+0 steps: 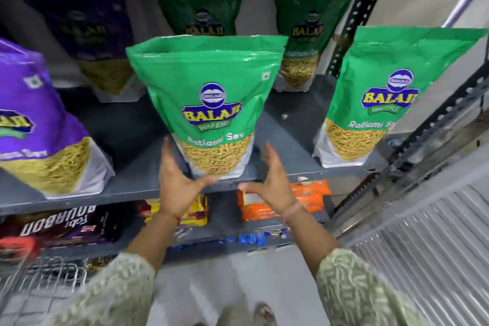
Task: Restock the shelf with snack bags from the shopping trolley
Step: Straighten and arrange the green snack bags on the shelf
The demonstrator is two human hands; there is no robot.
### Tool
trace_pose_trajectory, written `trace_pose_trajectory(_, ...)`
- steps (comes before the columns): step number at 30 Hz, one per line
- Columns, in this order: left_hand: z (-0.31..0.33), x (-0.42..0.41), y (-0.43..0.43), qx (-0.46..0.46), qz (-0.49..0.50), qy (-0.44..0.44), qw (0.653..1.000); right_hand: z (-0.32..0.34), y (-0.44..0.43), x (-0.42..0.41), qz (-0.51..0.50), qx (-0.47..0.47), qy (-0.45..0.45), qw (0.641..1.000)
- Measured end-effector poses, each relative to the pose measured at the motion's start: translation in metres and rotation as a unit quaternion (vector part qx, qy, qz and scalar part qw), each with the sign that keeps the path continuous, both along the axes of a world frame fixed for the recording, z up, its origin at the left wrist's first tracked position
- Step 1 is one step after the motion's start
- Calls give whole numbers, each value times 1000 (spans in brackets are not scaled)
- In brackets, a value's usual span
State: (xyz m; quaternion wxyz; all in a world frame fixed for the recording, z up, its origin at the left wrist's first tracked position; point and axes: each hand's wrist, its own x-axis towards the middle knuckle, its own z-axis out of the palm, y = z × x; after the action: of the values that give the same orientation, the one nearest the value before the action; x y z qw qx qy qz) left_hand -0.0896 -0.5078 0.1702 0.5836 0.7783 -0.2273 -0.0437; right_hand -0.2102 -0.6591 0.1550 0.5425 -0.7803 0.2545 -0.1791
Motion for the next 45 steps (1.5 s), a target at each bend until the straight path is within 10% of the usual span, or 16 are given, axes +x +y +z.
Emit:
trace_pose_trajectory(5, -11, 33, -6, 153, -96, 44, 983, -2, 10, 40, -16, 5, 29, 999)
trace_pose_trajectory(14, -19, 40, 15, 108, -145, 64, 981, -14, 22, 36, -95, -29, -39, 994)
trace_pose_trajectory(18, -20, 23, 85, 63, 45, -28, 997, -19, 77, 8, -206, -150, -58, 965)
trace_pose_trajectory(25, -16, 72, 183, 61, 312, -76, 945, -21, 161, 58, 41, -118, -72, 990)
trace_pose_trajectory(34, -26, 164, 226, 199, 21, 23, 980, -3, 211, 198, 129, 15, -2, 992)
trace_pose_trajectory(45, -40, 166, 239, 105, 10, 29, 994, 5, 243, 185, 12, 1, -39, 999)
